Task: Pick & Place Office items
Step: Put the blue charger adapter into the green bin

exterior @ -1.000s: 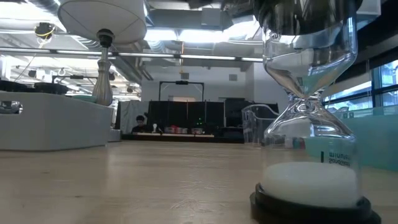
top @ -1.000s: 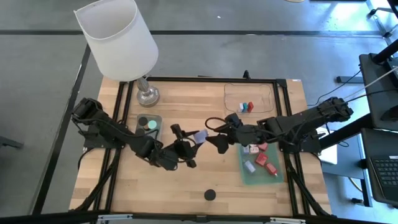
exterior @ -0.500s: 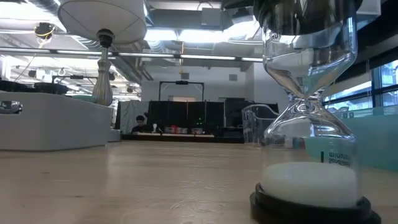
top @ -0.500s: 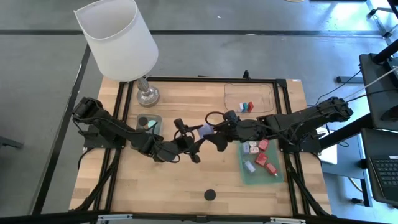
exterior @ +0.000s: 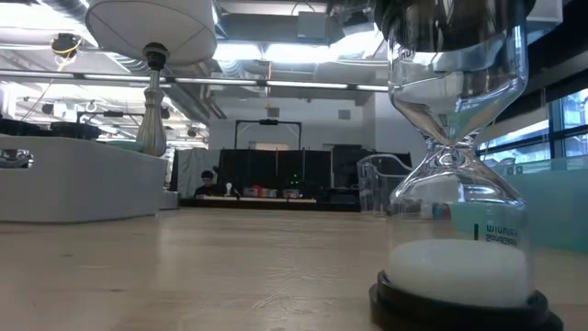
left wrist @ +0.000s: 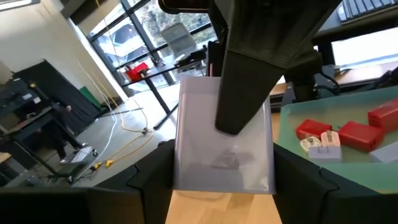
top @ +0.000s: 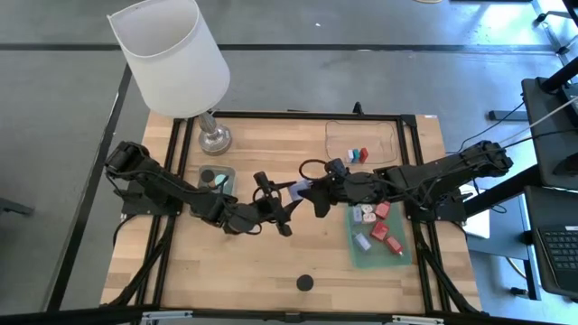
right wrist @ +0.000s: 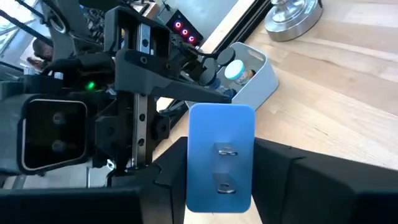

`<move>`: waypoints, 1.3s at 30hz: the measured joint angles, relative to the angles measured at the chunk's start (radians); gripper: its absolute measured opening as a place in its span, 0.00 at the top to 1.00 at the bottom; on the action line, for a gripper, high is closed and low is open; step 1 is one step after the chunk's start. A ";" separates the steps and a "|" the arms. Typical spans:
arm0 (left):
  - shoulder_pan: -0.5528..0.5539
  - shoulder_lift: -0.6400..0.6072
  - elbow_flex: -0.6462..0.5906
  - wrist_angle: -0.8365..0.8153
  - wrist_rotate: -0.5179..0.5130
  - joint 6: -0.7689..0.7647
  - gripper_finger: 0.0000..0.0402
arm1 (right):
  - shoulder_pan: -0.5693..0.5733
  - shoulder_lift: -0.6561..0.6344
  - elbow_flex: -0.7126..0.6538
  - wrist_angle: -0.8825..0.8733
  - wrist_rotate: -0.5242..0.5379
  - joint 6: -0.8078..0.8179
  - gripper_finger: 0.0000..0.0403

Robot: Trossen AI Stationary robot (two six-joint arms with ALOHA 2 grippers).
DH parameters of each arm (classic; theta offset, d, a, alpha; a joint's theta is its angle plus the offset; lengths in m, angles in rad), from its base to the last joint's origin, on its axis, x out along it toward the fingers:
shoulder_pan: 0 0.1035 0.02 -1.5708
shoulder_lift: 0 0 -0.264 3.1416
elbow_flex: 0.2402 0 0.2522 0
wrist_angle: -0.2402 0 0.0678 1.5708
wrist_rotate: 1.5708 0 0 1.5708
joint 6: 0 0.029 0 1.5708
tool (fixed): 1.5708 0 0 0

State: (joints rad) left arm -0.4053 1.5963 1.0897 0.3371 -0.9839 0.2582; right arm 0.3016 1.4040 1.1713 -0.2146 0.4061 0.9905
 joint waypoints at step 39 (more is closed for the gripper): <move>-0.012 -0.002 0.002 -0.155 0.146 -0.588 0.34 | 0.334 -0.097 -0.249 -0.883 -0.365 0.502 0.68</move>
State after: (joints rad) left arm -0.4171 1.5940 1.0916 0.1824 -0.8380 -0.3298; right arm 0.6354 1.3075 0.9224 -1.0979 0.0410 1.4923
